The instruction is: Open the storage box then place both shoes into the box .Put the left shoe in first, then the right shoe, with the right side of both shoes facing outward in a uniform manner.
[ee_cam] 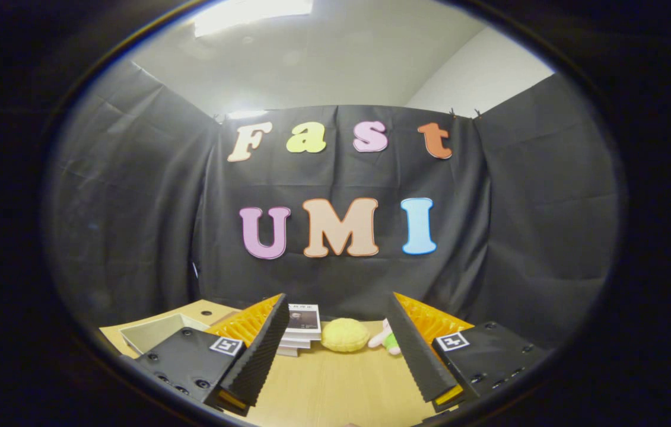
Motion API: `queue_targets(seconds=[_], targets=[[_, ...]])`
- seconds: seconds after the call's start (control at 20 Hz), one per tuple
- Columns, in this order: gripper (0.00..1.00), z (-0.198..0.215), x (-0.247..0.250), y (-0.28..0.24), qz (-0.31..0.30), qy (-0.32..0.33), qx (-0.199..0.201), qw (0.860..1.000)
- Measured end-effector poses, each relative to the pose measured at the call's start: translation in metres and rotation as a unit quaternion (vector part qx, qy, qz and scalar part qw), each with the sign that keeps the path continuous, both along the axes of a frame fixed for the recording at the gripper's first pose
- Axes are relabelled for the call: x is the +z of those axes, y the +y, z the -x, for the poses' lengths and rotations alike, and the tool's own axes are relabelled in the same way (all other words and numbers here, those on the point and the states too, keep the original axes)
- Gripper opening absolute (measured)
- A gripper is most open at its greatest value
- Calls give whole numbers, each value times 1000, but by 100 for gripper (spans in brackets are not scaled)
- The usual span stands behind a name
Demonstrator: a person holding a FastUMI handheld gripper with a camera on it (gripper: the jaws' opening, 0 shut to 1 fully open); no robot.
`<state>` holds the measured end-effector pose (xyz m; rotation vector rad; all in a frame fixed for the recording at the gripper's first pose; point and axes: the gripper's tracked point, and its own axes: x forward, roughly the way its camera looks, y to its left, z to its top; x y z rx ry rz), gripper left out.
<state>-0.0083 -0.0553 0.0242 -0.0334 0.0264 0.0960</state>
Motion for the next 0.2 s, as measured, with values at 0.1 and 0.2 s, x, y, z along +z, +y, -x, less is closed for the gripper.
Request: queue_targets(seconds=[0.1, 0.2], targets=[[100, 0, -1, 0, -2, 0, 0, 1000], [100, -1, -1, -2, -3, 0, -1, 1000]])
